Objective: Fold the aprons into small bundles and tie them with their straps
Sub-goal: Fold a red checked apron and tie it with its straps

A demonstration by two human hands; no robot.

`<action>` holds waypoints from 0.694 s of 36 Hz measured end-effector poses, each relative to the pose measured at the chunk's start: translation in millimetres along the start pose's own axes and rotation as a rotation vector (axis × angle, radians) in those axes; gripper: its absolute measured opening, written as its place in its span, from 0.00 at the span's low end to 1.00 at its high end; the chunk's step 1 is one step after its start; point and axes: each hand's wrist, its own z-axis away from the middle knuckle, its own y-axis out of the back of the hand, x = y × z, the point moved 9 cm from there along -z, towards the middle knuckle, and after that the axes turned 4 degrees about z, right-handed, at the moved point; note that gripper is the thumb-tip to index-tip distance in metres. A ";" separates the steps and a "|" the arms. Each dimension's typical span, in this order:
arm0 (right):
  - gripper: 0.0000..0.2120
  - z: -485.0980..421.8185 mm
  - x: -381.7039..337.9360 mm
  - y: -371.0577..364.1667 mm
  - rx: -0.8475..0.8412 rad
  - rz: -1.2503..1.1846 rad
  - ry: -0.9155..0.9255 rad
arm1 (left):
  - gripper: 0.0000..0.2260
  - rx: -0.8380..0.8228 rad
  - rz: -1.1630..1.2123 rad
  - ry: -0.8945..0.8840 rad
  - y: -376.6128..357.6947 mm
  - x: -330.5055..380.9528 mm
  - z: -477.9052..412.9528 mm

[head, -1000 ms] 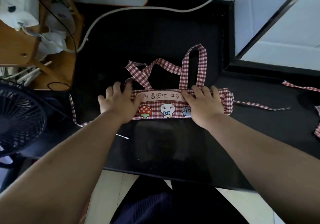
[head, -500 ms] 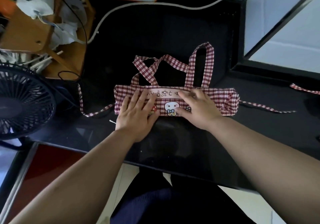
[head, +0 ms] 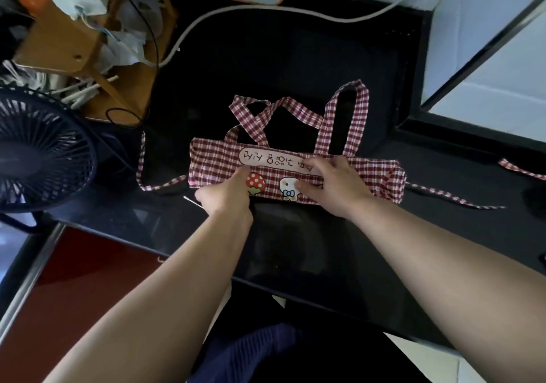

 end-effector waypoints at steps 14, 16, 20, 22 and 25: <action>0.29 -3.7 6.2 0.0 0.044 -0.004 0.023 | 0.24 -0.653 -1.268 -1.415 -62.9 11.0 50.7; 0.29 -4.2 8.3 -0.4 0.053 -0.025 0.018 | 0.29 -0.744 -1.446 -1.318 -61.4 1.6 48.2; 0.19 13.0 11.4 13.5 0.229 -0.243 0.034 | 0.35 -0.692 -1.704 -1.257 -65.9 -1.0 48.9; 0.14 35.7 22.4 28.5 0.492 -0.281 -0.029 | 0.33 -0.650 -1.813 -1.239 -70.8 0.8 48.2; 0.22 69.2 56.2 26.5 0.662 -0.393 -0.370 | 0.30 -0.547 -1.962 -1.299 -73.9 -1.8 49.9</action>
